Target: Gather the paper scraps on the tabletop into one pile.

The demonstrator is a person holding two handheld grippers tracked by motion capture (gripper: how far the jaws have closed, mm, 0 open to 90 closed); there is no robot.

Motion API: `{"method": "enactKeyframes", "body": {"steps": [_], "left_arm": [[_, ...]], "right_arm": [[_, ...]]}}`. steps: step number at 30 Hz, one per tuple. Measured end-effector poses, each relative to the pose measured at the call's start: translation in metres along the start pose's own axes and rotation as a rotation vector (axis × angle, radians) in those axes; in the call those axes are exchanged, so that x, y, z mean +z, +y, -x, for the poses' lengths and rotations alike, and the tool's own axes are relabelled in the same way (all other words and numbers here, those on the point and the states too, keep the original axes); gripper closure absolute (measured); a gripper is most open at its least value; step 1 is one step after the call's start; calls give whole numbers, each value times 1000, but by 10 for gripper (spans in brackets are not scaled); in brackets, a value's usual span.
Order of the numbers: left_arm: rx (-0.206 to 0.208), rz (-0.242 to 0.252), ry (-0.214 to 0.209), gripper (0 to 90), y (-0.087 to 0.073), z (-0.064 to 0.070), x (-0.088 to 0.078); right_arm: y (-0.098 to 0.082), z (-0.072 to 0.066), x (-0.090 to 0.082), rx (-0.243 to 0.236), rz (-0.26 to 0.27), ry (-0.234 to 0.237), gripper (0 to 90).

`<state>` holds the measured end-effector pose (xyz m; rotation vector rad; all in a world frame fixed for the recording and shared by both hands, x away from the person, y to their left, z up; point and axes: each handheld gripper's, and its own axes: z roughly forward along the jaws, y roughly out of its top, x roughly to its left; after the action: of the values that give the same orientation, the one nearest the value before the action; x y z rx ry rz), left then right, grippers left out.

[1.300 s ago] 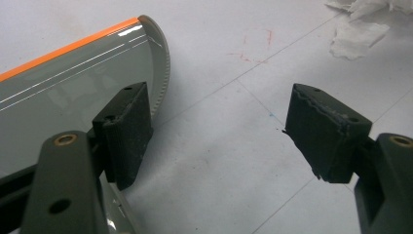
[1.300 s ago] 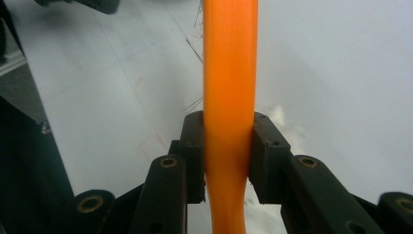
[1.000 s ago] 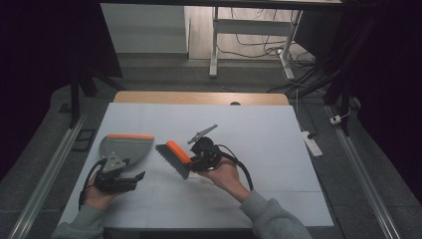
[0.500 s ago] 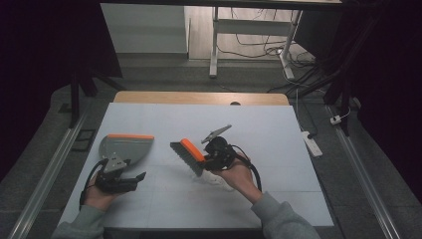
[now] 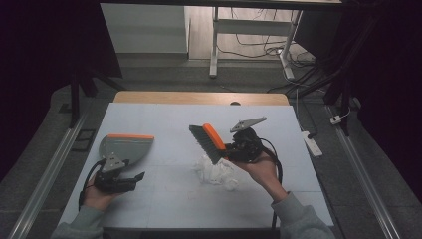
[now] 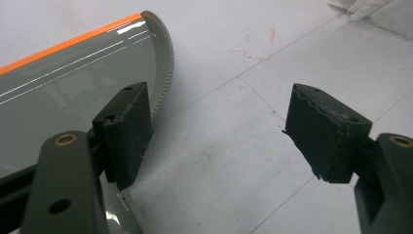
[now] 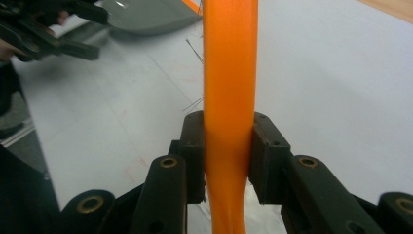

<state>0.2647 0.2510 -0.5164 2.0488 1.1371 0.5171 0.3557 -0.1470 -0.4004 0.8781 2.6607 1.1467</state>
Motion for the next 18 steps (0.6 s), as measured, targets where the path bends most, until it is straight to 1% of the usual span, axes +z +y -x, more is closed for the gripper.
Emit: {"method": "enactKeyframes", "body": {"steps": [1,3,6,8,9,10,11,14,16,18], "left_arm": [[0,0,-2,257,0,0,0],[1,2,-5,258,1,0,2],[6,-2,-5,257,2,1,4],[8,0,-4,257,3,2,3],[8,2,-3,257,3,2,2],[7,5,-2,257,3,2,2],[9,6,-2,257,2,3,1],[14,7,0,257,2,4,0],[16,7,1,257,2,5,0],[16,8,1,257,2,6,0]], "right_arm": [[-2,3,-1,-4,-2,-9,704],[-8,7,-3,5,-6,-25,705],[-19,14,-7,3,-14,-72,705],[-28,19,-11,17,-10,-89,704],[-32,21,-14,22,-7,-100,705],[-41,26,-20,28,0,-122,704],[-41,26,-20,28,0,-122,704],[-55,33,-31,46,7,-159,704],[-65,37,-37,49,11,-187,704],[-76,41,-44,70,23,-204,704]]}}
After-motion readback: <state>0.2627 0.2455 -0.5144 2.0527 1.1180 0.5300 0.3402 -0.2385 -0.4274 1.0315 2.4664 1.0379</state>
